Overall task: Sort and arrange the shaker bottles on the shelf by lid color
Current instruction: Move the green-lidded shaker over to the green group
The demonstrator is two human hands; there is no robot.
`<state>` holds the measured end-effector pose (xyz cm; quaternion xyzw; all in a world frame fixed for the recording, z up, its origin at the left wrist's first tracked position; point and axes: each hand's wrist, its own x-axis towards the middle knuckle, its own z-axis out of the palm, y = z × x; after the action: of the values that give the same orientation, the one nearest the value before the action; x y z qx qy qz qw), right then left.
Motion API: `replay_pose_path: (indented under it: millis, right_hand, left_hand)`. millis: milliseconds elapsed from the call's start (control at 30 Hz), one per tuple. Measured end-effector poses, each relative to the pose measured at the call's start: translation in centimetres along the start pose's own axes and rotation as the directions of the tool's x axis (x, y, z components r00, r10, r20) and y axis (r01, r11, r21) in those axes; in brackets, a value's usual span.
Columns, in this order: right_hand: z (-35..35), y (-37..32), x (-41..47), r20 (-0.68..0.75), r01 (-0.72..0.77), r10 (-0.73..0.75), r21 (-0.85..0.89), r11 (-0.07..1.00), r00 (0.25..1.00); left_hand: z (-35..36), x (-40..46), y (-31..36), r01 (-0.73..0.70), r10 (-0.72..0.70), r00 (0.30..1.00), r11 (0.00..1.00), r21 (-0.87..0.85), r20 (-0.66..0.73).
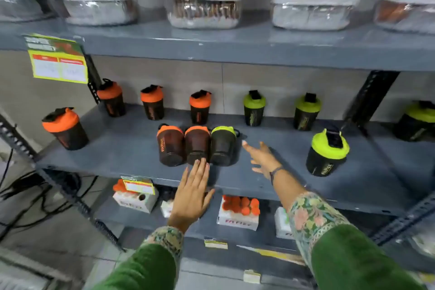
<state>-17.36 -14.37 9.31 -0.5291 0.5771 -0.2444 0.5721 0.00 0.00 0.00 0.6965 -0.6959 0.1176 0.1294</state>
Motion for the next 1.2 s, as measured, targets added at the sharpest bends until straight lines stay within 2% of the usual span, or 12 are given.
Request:
replay_pose_path:
  millis: [67,167,333,467,567,667,767,900,1067,1200]
  right_hand:
    - [1.1,-1.1,1.4,0.080,-0.097,0.093,0.051,0.994,0.992]
    - [2.9,-2.5,3.3,0.104,-0.192,0.188,0.031,0.981,0.977]
    - [5.6,-3.1,6.2,0.026,-0.108,0.107,0.049,0.993,0.994]
    - [5.8,-3.7,6.5,0.058,-0.107,0.102,0.077,0.991,0.993]
    - [4.8,-3.5,5.8,-0.083,0.084,-0.073,0.140,0.987,0.994]
    - [3.6,-2.0,3.7,-0.248,0.350,-0.345,-0.023,0.936,0.906]
    - [3.2,1.2,2.0,-0.241,0.472,-0.491,-0.135,0.871,0.838]
    - [3.7,2.9,1.7,-0.241,0.511,-0.553,-0.219,0.831,0.797]
    - [4.4,5.0,2.0,-0.196,0.542,-0.537,-0.031,0.840,0.821]
    - [5.1,5.2,2.7,-0.212,0.533,-0.532,-0.058,0.844,0.820]
  left_hand:
    - [1.0,-0.2,-0.9,0.024,-0.024,1.000,0.999,-0.027,0.020]
    - [2.4,-0.9,-1.4,0.004,-0.004,1.000,1.000,-0.019,0.029]
    - [3.1,-0.5,-1.4,0.034,-0.028,0.997,0.995,-0.093,0.066]
    - [2.8,-0.5,-1.3,0.029,-0.023,0.996,0.997,-0.076,0.085]
    - [2.6,-0.4,-1.4,0.033,-0.026,0.995,0.997,-0.075,0.091]
    - [2.5,-0.5,-1.3,0.035,-0.028,0.995,0.996,-0.077,0.093]
    - [2.4,-0.3,-1.3,0.044,-0.035,0.995,0.995,-0.088,0.098]
    - [2.0,-0.3,-0.8,0.075,-0.065,0.994,0.990,-0.120,0.086]
    - [2.2,-0.3,-0.8,0.095,-0.086,0.992,0.990,-0.104,0.094]
    - [2.2,-0.2,-0.6,0.126,-0.119,0.989,0.988,-0.084,0.088]
